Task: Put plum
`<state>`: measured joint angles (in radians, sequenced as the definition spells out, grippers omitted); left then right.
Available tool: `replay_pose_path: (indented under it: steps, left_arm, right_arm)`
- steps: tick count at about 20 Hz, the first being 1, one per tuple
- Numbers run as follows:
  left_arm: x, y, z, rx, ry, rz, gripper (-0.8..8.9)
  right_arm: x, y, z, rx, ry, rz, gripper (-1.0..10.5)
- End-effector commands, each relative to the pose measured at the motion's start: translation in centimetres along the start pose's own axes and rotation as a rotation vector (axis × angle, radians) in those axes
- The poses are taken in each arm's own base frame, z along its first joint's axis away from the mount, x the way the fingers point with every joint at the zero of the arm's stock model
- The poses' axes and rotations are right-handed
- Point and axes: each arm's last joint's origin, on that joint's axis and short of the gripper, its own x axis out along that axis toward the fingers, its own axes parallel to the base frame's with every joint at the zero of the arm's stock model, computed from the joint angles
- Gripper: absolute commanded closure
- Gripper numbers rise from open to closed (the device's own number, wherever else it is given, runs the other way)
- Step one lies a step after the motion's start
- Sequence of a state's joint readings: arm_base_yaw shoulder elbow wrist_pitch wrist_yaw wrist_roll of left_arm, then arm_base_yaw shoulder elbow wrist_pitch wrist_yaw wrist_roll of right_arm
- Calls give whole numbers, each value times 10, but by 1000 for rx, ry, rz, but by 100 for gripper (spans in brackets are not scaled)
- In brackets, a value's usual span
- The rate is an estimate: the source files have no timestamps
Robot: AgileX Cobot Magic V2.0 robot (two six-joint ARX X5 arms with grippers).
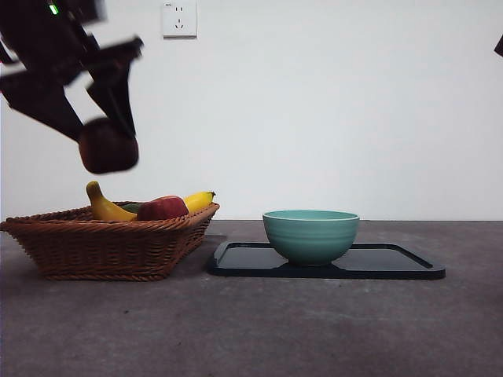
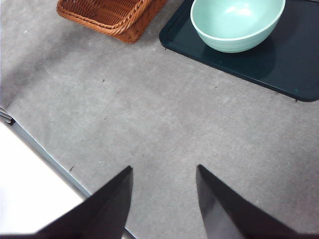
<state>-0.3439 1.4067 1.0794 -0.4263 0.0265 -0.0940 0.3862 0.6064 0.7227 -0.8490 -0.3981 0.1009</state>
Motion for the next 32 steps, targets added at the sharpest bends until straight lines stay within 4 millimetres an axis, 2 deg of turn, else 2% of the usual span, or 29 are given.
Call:
replay_pose_path:
  steps: [1, 5, 9, 14, 17, 21, 26, 29, 32]
  left_arm:
    - [25, 2, -1, 41, 32, 2, 533]
    - [60, 4, -14, 56, 124, 7, 533]
    - [80, 6, -23, 71, 184, 9, 532]
    - [86, 6, -27, 74, 208, 10, 522]
    - [87, 6, -29, 73, 231, 11, 427]
    - [86, 6, -30, 72, 242, 12, 427]
    - [72, 5, -23, 73, 204, 10, 401]
    - [49, 4, -13, 75, 139, 7, 401]
    - [16, -1, -4, 82, 74, -13, 402]
  right_arm:
    - [0, 1, 1, -14, -3, 7, 742]
    - [0, 1, 1, -10, -5, 0, 742]
    - [0, 1, 1, -9, -5, 0, 742]
    - [0, 1, 2, -7, -5, -1, 742]
    - [0, 1, 2, -8, -7, 0, 742]
    - [0, 1, 2, -9, -7, 0, 742]
    - [0, 1, 2, -9, -6, 0, 742]
    - [0, 1, 2, -9, -6, 0, 742]
    - [0, 1, 2, -8, -7, 0, 742]
